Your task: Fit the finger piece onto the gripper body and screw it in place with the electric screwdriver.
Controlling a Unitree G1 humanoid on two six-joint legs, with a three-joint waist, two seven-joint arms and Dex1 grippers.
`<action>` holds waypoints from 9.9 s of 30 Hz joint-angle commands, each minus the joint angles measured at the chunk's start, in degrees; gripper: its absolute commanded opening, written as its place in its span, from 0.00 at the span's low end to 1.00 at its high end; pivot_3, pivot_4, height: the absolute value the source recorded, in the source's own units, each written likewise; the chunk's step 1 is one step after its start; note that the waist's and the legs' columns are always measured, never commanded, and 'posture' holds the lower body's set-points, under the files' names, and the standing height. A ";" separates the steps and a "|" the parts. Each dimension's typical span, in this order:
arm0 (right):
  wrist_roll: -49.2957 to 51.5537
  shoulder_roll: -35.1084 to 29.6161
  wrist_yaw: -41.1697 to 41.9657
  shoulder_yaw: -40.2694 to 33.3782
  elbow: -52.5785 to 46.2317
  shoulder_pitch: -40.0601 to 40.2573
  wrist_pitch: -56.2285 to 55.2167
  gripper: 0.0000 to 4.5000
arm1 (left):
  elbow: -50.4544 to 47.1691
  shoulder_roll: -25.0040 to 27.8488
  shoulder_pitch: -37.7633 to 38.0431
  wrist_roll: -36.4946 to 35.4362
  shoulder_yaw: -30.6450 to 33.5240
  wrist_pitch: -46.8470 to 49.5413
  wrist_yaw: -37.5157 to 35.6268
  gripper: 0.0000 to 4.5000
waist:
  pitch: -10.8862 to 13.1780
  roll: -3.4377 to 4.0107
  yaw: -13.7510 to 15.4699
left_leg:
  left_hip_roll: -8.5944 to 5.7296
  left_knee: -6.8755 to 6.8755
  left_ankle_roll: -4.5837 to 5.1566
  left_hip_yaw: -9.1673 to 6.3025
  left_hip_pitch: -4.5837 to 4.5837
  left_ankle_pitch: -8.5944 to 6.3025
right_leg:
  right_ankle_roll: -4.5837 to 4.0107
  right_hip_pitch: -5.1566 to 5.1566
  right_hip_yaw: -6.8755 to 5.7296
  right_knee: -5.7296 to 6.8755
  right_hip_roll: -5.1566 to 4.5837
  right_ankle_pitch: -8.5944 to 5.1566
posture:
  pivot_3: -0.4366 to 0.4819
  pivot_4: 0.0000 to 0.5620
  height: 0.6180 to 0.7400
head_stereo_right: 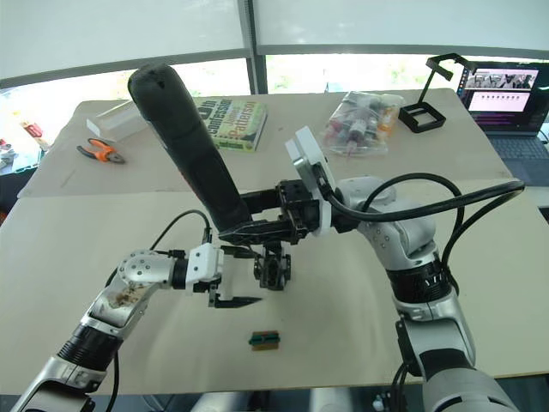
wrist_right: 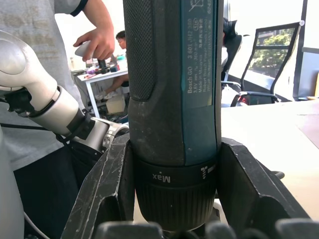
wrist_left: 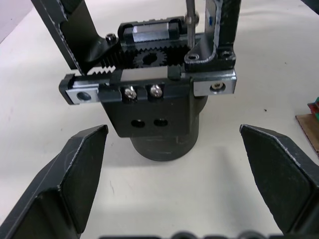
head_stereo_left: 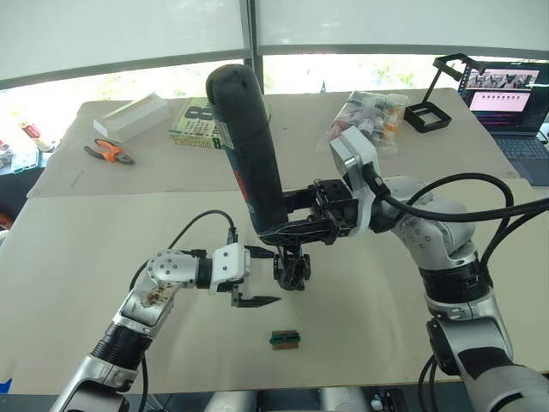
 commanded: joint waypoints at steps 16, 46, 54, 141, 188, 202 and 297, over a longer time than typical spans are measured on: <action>0.13 0.86 1.25 -1.63 -1.67 -0.32 -1.85 0.42 | -1.20 0.09 -1.02 -0.19 0.20 -0.74 -0.27 1.00 | 0.00 0.00 0.00 | 0.00 0.03 0.00 0.01 0.00 0.00 | 0.00 0.00 0.01 0.02 0.00 0.01 | 0.48 0.27 1.00; -0.83 2.06 1.70 -1.20 -1.45 -0.47 -2.80 0.42 | -1.53 -0.07 -1.42 -0.12 0.29 -0.43 0.18 1.00 | -0.01 0.00 0.00 | 0.00 0.07 0.00 0.01 0.00 0.00 | 0.00 0.00 0.01 0.03 0.00 0.01 | 0.48 0.27 1.00; -1.07 1.59 2.38 -1.37 -1.29 -0.71 -3.31 0.42 | -1.59 -0.08 -1.41 -0.12 0.30 -0.55 0.20 1.00 | -0.01 0.00 -0.01 | 0.00 0.07 0.00 0.01 0.00 0.00 | 0.00 0.00 0.01 0.04 0.00 0.01 | 0.48 0.27 1.00; -6.30 -1.23 2.65 -0.26 1.59 12.35 -12.69 0.42 | 17.39 -9.31 -8.88 4.60 -2.42 -4.70 1.98 0.53 | -0.72 -0.29 0.18 | 0.02 -0.03 0.02 0.02 0.93 -0.02 | 0.05 0.88 0.07 -0.11 0.03 0.10 | 0.48 0.27 1.00; 8.02 0.56 -2.69 -5.99 -7.61 -0.70 -5.96 0.42 | 19.64 -8.75 -8.34 5.48 -3.85 -6.02 0.36 0.53 | -0.82 -0.34 0.18 | 0.07 -0.14 0.02 0.02 0.74 -0.01 | 0.05 0.64 0.11 -0.15 0.08 0.10 | 0.48 0.27 1.00; 16.54 -2.11 2.45 -7.67 -9.54 0.15 0.36 0.42 | 14.83 -2.14 -7.20 2.80 0.46 -4.50 -0.90 1.00 | -0.81 -0.35 -0.08 | 0.19 -0.24 0.02 0.10 0.77 -0.02 | 0.04 0.55 0.17 -0.12 0.20 0.10 | 0.48 0.27 1.00; -4.51 2.08 10.02 7.76 -8.96 22.10 -17.32 0.42 | -13.82 6.68 11.12 1.94 -5.15 0.13 -2.41 1.00 | -0.70 -0.25 0.87 | 0.21 -0.20 0.07 0.64 0.39 -0.05 | -0.02 0.05 0.25 -0.09 0.19 0.15 | 0.48 0.27 1.00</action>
